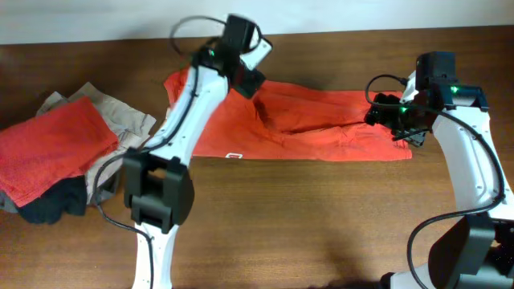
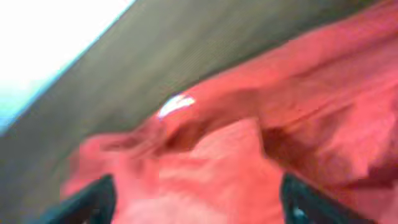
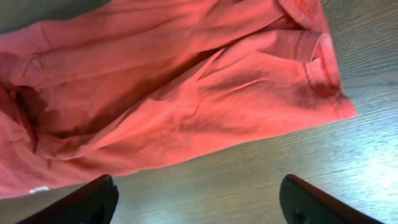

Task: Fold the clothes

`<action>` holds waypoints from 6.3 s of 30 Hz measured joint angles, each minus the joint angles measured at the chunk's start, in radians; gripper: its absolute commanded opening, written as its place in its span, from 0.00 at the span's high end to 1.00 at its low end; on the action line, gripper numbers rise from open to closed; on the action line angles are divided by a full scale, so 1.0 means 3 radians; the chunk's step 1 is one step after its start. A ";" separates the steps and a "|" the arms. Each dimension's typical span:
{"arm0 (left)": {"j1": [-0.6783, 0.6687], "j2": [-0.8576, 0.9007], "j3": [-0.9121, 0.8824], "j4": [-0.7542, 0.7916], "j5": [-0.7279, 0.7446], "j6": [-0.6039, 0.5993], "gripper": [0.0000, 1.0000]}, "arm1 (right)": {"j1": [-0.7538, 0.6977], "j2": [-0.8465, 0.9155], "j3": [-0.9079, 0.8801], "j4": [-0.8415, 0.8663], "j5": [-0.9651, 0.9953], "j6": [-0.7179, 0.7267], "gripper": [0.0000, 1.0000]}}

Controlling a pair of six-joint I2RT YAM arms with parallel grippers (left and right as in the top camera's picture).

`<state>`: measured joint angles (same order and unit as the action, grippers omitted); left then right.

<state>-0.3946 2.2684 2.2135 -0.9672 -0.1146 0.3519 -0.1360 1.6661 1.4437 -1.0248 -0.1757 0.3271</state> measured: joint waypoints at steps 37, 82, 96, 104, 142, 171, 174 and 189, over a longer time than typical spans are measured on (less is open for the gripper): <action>0.0614 0.0216 -0.1148 -0.0341 0.0134 -0.0740 0.93 | -0.0582 0.1326 0.0000 0.0411 0.0069 0.0178 0.94; 0.0654 0.0084 -0.0909 -0.0301 -0.0081 -0.1001 0.65 | -0.0861 0.0773 0.0104 0.0539 -0.0581 0.0023 0.77; 0.0640 0.0066 -0.0872 0.0174 0.0046 -0.0979 0.33 | -0.0519 0.0921 0.0106 0.1251 -0.0829 -0.0225 0.11; 0.0640 0.0027 -0.0443 -0.0440 0.0047 -0.0974 0.32 | -0.1055 0.0942 0.0106 0.1025 -0.1086 -0.0675 0.01; 0.0640 -0.0680 -0.0107 -0.1094 0.0043 -0.0973 0.35 | -0.0991 0.1733 0.0184 0.1186 -0.1659 -0.1344 0.44; 0.0640 -0.1330 -0.0097 -0.1141 -0.0624 -0.0947 0.33 | -0.1026 0.1354 0.0347 0.0397 -0.0614 -0.0938 0.96; 0.0640 -0.1380 -0.0097 -0.1127 -0.0660 -0.0947 0.33 | -0.1052 0.1235 0.0554 0.0196 -0.0264 -0.0938 0.96; 0.0640 -0.1537 -0.0097 -0.1111 -0.0706 -0.0947 0.28 | -0.0968 0.1164 0.2065 -0.0933 0.0359 -0.0889 0.96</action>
<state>-0.2028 1.8072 2.1845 -1.3006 -0.3264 0.0677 -0.4263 2.0151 2.0632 -1.3048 -0.0681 0.0605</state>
